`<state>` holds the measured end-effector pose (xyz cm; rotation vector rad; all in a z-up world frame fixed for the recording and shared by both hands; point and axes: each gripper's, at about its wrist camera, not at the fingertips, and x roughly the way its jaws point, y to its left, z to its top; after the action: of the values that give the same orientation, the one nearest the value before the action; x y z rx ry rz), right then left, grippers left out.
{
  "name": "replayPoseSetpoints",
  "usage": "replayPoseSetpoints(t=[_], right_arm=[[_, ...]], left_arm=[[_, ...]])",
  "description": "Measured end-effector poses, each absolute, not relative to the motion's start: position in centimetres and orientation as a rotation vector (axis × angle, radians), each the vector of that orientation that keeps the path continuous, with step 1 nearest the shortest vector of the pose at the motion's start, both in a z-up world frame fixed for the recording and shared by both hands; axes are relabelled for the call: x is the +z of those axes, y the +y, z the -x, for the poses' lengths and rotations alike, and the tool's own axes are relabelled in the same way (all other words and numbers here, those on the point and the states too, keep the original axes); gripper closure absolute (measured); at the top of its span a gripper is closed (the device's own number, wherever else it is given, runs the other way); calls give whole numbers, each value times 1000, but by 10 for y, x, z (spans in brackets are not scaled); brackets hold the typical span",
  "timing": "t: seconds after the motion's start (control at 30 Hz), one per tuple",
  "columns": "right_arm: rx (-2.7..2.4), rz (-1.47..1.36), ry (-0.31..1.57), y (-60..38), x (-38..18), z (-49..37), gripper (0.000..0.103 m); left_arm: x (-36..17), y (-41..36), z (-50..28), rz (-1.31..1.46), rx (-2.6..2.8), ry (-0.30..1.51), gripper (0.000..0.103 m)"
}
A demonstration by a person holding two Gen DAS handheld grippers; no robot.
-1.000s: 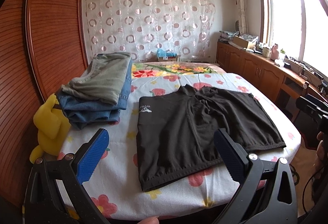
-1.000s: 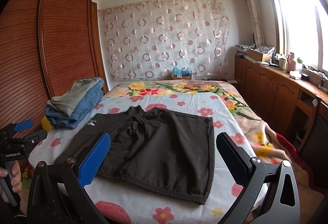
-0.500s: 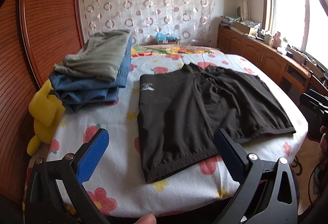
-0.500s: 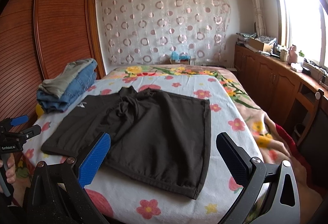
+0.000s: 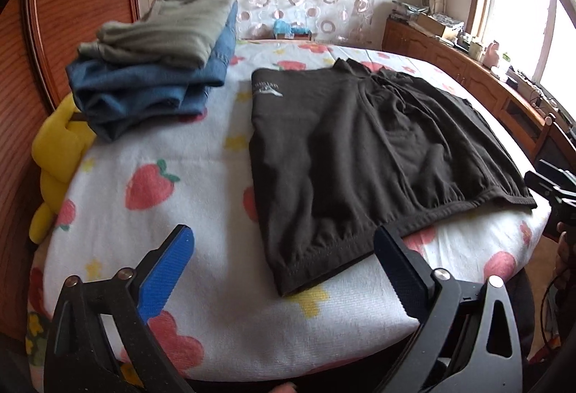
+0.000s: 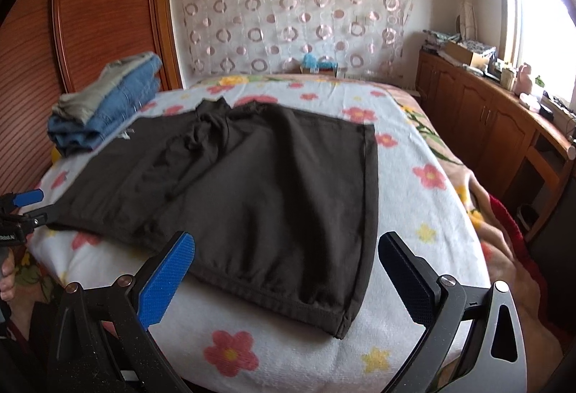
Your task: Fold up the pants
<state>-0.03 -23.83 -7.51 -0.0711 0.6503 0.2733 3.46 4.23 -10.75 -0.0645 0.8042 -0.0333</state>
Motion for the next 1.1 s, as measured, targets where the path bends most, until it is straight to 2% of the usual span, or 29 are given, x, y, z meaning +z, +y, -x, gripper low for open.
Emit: replayPoseSetpoints(t=[0.1, 0.27, 0.37, 0.57, 0.7, 0.77, 0.87, 1.1], right_arm=[[275, 67, 668, -240, -70, 3, 1], [274, 70, 684, -244, -63, 8, 1], [273, 74, 688, -246, -63, 12, 1], [273, 77, 697, -245, -65, 18, 1], [273, 84, 699, -242, -71, 11, 1], [271, 97, 696, -242, -71, 14, 1], [272, 99, 690, -240, -72, 14, 1], [293, 70, 686, -246, -71, 10, 1]], left_arm=[[-109, 43, -32, 80, -58, 816, 15], [-111, 47, -26, 120, -103, 830, 39], [-109, 47, -21, 127, -117, 825, 49], [-110, 47, -18, 112, -121, 817, 60], [-111, 47, -23, 85, -114, 810, 64], [-111, 47, -22, 81, -126, 805, 81], [-109, 44, -22, 86, -150, 804, 93], [-87, 39, -22, 86, -192, 755, 97]])
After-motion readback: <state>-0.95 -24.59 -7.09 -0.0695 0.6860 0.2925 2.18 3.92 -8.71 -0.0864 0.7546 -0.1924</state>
